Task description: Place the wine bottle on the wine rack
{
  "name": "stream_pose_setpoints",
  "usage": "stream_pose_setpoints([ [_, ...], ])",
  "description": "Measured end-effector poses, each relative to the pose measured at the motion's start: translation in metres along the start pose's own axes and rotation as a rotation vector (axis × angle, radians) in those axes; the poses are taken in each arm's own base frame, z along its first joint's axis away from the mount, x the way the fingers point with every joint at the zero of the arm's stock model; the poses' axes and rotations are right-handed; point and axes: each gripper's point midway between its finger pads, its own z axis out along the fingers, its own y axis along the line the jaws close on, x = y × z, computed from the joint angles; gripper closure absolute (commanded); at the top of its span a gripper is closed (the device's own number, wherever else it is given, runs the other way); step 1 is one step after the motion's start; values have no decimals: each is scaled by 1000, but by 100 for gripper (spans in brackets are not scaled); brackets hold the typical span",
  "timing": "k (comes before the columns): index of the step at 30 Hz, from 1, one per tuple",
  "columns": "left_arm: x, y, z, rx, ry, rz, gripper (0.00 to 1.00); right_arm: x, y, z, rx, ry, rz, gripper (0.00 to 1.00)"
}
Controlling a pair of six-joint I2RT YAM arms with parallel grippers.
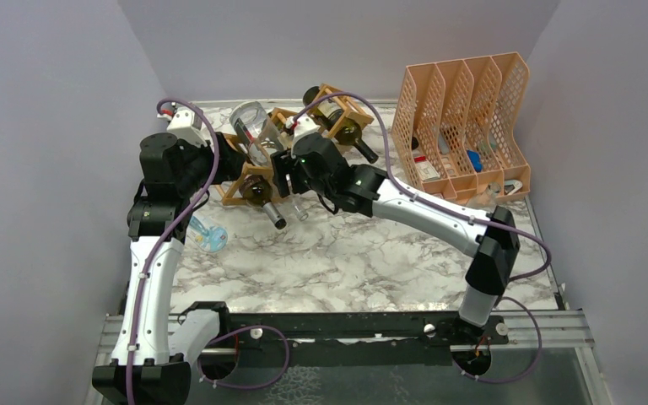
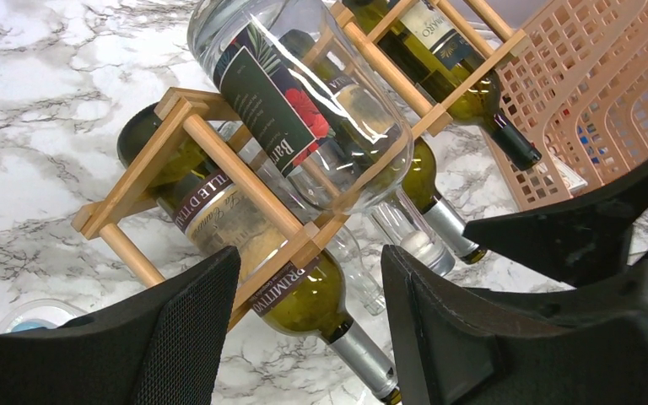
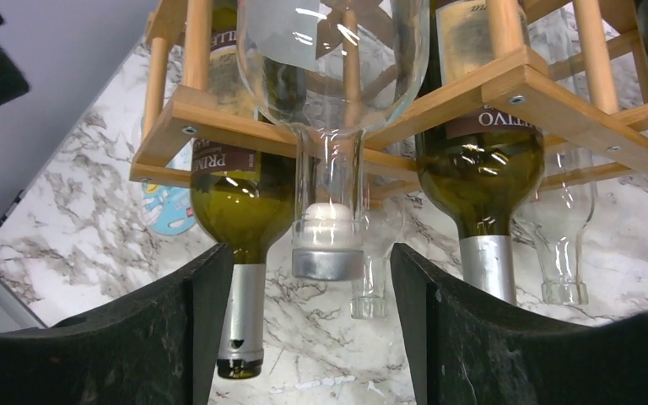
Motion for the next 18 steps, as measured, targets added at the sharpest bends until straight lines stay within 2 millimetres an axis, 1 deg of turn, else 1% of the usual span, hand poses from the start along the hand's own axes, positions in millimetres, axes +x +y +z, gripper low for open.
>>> stream_pose_setpoints([
  [4,0,0,0,0,1,3,33,12,-3,16,22,37,-24,30],
  [6,0,0,0,1,1,4,33,18,-6,23,35,58,-38,33],
  [8,0,0,0,1,2,4,33,24,-8,31,44,82,-52,41],
  [10,0,0,0,1,2,4,33,31,-9,38,51,104,-68,53],
  [13,1,-1,0,3,3,5,33,39,-10,42,49,125,-85,69],
  [15,1,-1,0,3,3,5,33,39,-12,42,56,124,-97,77],
  [18,1,-1,0,3,3,6,33,38,-13,42,58,123,-112,81],
])
